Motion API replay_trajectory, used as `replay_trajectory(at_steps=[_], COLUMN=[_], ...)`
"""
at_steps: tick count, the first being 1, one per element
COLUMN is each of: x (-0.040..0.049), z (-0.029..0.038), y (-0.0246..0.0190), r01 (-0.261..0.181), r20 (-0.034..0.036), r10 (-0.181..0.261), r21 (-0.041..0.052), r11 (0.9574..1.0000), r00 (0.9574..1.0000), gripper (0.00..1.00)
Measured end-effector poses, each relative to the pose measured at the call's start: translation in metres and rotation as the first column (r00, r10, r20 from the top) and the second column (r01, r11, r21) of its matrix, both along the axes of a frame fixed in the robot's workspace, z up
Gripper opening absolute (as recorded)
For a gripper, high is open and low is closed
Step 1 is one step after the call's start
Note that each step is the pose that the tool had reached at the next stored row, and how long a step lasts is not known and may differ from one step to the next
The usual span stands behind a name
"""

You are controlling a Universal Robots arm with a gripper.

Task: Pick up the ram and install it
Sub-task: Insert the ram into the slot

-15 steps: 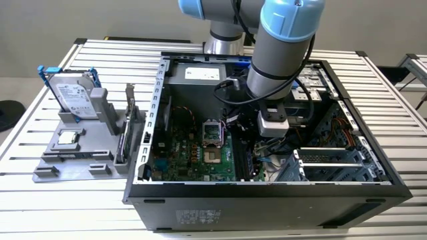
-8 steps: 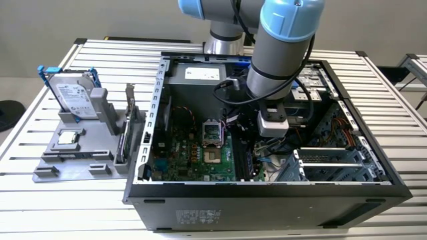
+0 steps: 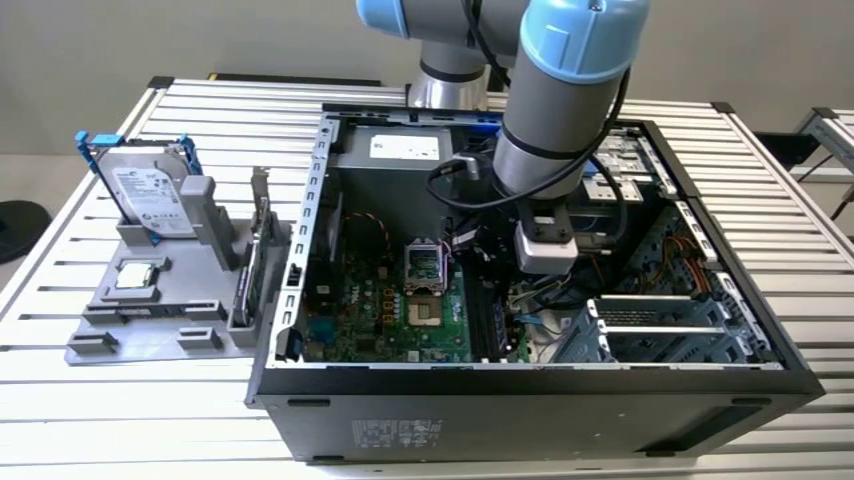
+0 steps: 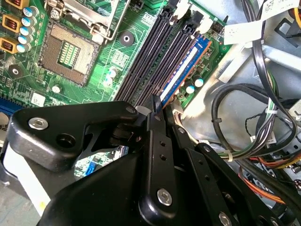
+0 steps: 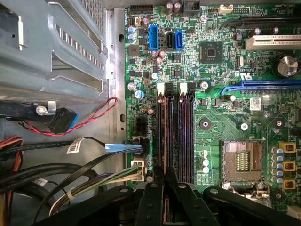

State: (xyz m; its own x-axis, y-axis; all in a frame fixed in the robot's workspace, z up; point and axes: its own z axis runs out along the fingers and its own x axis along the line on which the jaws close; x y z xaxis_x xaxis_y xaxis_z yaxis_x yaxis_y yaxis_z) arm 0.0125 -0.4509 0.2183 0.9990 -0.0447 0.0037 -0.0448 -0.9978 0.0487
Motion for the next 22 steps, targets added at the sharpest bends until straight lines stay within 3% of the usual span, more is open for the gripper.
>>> replay_trajectory(at_steps=[22], x=[0.0022], z=[0.0024], y=[0.001], r01=[0.0], r20=[-0.0001], r10=[0.0], r21=[-0.0051], r11=[1.0], r00=[1.0], gripper=[0.0])
